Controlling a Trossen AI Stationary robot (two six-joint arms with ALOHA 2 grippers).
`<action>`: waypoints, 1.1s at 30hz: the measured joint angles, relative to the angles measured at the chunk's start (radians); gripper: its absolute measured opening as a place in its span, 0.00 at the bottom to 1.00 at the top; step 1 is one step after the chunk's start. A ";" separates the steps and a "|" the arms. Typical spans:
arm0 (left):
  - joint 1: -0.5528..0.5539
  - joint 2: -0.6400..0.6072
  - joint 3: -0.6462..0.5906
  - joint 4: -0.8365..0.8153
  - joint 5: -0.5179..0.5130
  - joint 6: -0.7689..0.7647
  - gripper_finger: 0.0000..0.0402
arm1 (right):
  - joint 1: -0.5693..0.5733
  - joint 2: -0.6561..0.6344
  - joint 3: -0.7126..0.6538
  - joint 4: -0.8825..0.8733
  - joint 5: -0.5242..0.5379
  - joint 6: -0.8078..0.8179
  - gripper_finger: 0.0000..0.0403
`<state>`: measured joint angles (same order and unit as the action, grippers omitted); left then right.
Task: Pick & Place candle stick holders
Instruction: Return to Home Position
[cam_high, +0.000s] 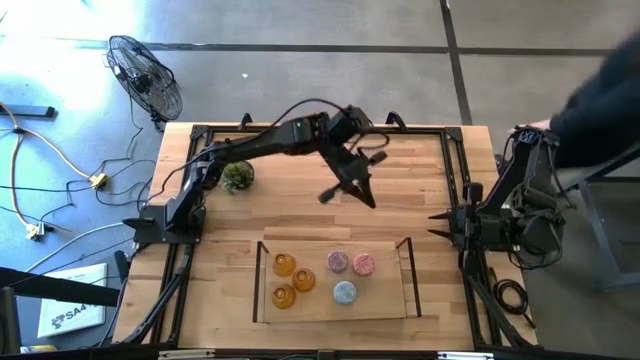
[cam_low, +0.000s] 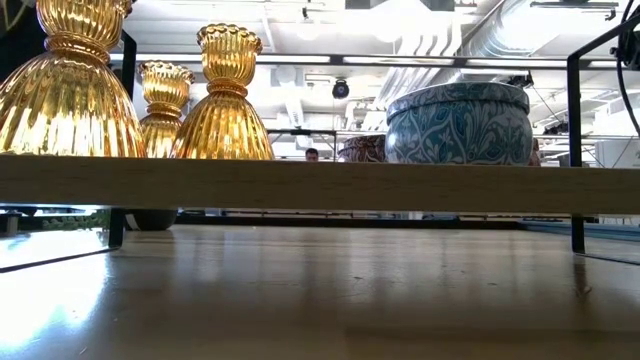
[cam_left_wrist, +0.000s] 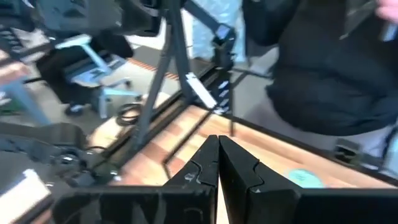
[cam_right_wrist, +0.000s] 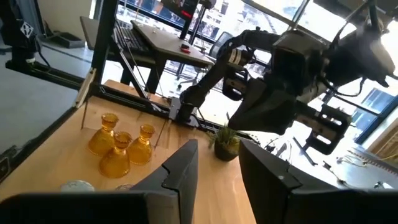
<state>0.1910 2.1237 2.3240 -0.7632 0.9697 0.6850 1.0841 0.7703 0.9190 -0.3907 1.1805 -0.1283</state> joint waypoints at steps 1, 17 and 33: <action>0.009 0.000 0.000 -0.023 0.030 0.010 0.00 | -0.005 -0.007 0.003 -0.003 -0.004 -0.001 0.28; -0.015 -0.291 0.001 -0.468 -0.333 -0.050 0.00 | -0.011 -0.296 0.134 -0.335 -0.034 0.043 0.28; -0.115 -0.730 -0.254 -0.541 -1.104 -0.525 0.00 | -0.011 -0.442 -0.092 -0.329 -0.008 0.099 0.28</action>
<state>0.0758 1.3935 2.0702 -1.3040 -0.1338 0.1597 1.0729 0.3286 0.8268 -0.7202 1.1725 -0.0289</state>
